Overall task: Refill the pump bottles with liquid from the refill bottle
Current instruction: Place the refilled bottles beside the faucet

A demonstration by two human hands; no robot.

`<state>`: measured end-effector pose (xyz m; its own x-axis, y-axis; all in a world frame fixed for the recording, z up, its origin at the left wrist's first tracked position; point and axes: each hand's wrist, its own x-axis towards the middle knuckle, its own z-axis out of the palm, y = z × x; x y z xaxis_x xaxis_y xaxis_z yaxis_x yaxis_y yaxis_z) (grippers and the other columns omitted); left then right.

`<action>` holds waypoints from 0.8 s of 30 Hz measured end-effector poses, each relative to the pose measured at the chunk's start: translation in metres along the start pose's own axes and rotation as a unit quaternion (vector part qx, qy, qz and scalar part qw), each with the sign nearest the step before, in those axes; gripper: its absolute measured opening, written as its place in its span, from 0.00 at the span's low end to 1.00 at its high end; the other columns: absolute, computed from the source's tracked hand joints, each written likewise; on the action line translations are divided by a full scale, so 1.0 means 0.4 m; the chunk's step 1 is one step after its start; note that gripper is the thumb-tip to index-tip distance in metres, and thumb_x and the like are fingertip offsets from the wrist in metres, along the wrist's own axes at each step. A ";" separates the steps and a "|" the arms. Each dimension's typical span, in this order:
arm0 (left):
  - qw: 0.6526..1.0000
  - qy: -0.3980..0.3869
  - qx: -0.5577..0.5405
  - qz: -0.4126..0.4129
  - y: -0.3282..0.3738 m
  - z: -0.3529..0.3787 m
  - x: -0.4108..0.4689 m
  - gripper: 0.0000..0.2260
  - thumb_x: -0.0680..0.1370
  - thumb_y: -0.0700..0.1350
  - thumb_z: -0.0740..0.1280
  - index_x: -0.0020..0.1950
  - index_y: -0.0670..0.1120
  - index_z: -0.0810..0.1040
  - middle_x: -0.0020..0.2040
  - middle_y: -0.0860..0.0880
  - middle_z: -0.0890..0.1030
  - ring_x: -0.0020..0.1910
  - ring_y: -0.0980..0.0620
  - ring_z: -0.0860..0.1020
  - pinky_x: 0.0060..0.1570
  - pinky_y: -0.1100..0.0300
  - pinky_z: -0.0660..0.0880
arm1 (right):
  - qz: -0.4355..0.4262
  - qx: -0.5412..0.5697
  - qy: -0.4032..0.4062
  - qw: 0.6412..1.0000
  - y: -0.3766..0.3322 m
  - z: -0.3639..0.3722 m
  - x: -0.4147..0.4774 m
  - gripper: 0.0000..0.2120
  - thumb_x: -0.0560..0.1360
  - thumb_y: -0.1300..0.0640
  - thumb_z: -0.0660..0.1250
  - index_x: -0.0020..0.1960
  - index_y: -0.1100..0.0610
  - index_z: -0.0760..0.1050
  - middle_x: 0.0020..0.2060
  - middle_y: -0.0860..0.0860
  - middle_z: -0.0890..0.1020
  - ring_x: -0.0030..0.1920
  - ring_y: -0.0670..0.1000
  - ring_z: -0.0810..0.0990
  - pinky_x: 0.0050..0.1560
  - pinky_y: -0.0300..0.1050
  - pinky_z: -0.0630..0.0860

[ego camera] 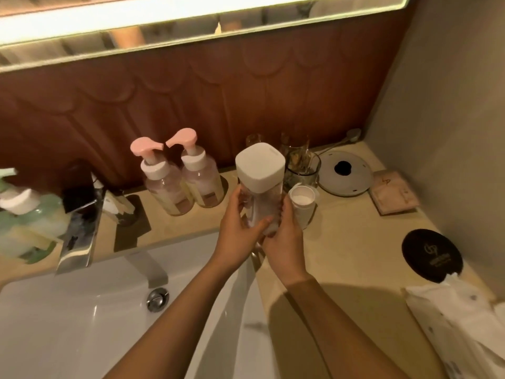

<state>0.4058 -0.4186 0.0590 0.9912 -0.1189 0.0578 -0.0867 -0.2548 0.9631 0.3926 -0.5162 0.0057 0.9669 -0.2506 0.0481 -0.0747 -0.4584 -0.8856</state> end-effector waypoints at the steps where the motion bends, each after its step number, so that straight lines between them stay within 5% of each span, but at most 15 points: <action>1: 1.000 -0.001 0.003 -0.003 -0.003 0.001 -0.011 0.31 0.72 0.39 0.71 0.67 0.60 0.60 0.60 0.69 0.66 0.56 0.76 0.67 0.50 0.77 0.67 | -0.001 -0.001 -0.002 1.000 0.002 -0.004 -0.009 0.46 0.69 0.63 0.72 0.74 0.40 0.48 0.74 0.48 0.62 0.71 0.53 0.66 0.63 0.55 0.73; 3: 0.999 0.016 0.023 -0.020 -0.012 0.008 -0.043 0.32 0.72 0.39 0.72 0.66 0.61 0.58 0.61 0.68 0.65 0.57 0.75 0.66 0.52 0.76 0.65 | -0.008 -0.006 -0.006 1.000 0.003 -0.017 -0.038 0.46 0.69 0.63 0.72 0.74 0.39 0.47 0.74 0.45 0.61 0.72 0.50 0.63 0.66 0.52 0.71; 5: 0.995 0.036 0.066 -0.066 -0.016 0.016 -0.085 0.33 0.72 0.41 0.72 0.71 0.55 0.58 0.66 0.59 0.66 0.64 0.63 0.66 0.59 0.67 0.64 | -0.013 -0.010 -0.009 1.000 0.007 -0.034 -0.072 0.46 0.69 0.63 0.72 0.74 0.39 0.50 0.74 0.44 0.62 0.72 0.48 0.62 0.67 0.46 0.69; 8: 0.994 0.019 0.066 -0.086 -0.016 0.034 -0.166 0.25 0.74 0.40 0.70 0.64 0.58 0.63 0.58 0.62 0.68 0.53 0.70 0.69 0.52 0.77 0.64 | -0.010 -0.006 -0.020 1.000 0.017 -0.072 -0.135 0.42 0.69 0.63 0.72 0.74 0.43 0.54 0.72 0.46 0.65 0.70 0.48 0.65 0.65 0.40 0.67; 13: 0.983 -0.032 0.089 -0.154 -0.054 0.072 -0.293 0.27 0.76 0.46 0.68 0.73 0.48 0.62 0.72 0.50 0.65 0.69 0.52 0.64 0.62 0.63 0.62 | 0.004 -0.018 -0.030 0.999 0.054 -0.144 -0.245 0.35 0.72 0.60 0.71 0.73 0.46 0.59 0.70 0.46 0.67 0.69 0.46 0.66 0.65 0.42 0.68; 19: 0.987 -0.059 0.141 -0.058 -0.052 0.136 -0.454 0.14 0.77 0.46 0.65 0.63 0.49 0.73 0.63 0.53 0.71 0.64 0.55 0.67 0.59 0.67 0.60 | 0.015 -0.019 0.024 0.999 0.108 -0.252 -0.402 0.29 0.73 0.61 0.69 0.62 0.35 0.63 0.64 0.39 0.70 0.65 0.43 0.72 0.65 0.45 0.71; 24: 0.983 -0.106 0.150 0.000 -0.033 0.209 -0.562 0.17 0.72 0.57 0.55 0.55 0.55 0.77 0.59 0.59 0.72 0.63 0.59 0.65 0.61 0.67 0.58 | 0.064 -0.021 0.073 0.995 0.149 -0.332 -0.552 0.22 0.74 0.62 0.68 0.57 0.37 0.69 0.56 0.35 0.75 0.59 0.40 0.76 0.62 0.43 0.73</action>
<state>0.1758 -0.4687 0.0111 0.9510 -0.3079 -0.0280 -0.1443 -0.5222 0.8405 0.1424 -0.6013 0.0038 0.9032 -0.4292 0.0065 -0.2073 -0.4494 -0.8690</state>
